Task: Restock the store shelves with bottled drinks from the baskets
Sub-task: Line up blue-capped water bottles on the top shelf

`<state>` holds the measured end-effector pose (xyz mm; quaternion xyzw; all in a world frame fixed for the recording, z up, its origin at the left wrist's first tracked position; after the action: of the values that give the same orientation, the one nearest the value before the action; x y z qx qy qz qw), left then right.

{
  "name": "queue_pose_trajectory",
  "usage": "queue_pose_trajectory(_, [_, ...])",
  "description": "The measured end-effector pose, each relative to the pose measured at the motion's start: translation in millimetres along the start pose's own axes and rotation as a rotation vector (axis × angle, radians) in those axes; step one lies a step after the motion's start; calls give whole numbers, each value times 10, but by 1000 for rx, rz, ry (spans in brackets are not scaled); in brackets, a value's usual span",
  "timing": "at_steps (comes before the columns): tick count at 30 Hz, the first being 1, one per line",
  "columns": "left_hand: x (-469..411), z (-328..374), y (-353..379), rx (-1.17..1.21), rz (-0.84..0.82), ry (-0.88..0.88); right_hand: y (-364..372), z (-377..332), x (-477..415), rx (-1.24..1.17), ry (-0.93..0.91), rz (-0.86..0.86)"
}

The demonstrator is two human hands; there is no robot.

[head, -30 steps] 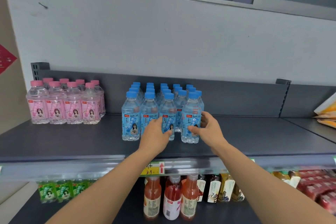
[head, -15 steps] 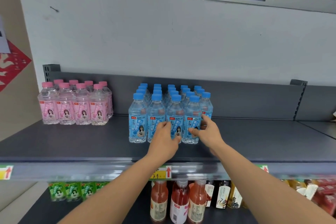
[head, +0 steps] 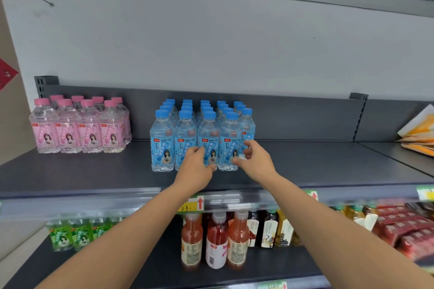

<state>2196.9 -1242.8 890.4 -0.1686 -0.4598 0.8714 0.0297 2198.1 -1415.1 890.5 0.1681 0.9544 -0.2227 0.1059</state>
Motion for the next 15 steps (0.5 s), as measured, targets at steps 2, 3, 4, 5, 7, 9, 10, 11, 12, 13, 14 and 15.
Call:
queue_pose_trajectory(2, [91, 41, -5, -24, 26, 1, -129, 45, 174, 42, -47, 25])
queue_pose_trajectory(3, [153, 78, 1, -33, 44, 4, -208, 80, 271, 57, -69, 37])
queue_pose_trajectory(4, [226, 127, 16, -36, 61, 9, -295, 121, 378, 68, -88, 46])
queue_pose_trajectory(5, [314, 180, 41, -35, 78, 14, -384, 167, 491, 75, -104, 52])
queue_pose_trajectory(7, [519, 302, 133, -36, 108, 39, -562, 293, 733, 90, -125, 55])
queue_pose_trajectory(9, [753, 415, 282, -51, 117, 72, -733, 462, 978, 121, -114, 51])
queue_pose_trajectory(10, [878, 466, 373, -62, 112, 87, -813, 562, 1102, 144, -100, 46])
queue_pose_trajectory(11, [997, 509, 470, -69, 97, 96, -889, 673, 1227, 168, -86, 36])
queue_pose_trajectory(12, [1121, 548, 571, -70, 79, 99, -965, 790, 1355, 194, -69, 21])
queue_pose_trajectory(13, [1239, 585, 678, -69, 57, 101, -1037, 909, 1482, 217, -46, 4])
queue_pose_trajectory(14, [1353, 621, 784, -72, 31, 108, -1111, 1022, 1612, 235, -14, -13])
queue_pose_trajectory(15, [1470, 651, 892, -83, 2, 116, -1186, 1130, 1743, 251, 20, -29])
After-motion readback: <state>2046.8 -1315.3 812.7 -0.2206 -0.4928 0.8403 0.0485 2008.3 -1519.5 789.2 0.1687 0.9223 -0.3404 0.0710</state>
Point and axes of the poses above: each hand's wrist, its own x-axis away from the middle knuckle, its own y-axis out of the palm, z = x × y, the point moved 1 cm from there along -x, towards the middle knuckle, and after that the axes turned 11 degrees about -x, right-handed, at the moved point
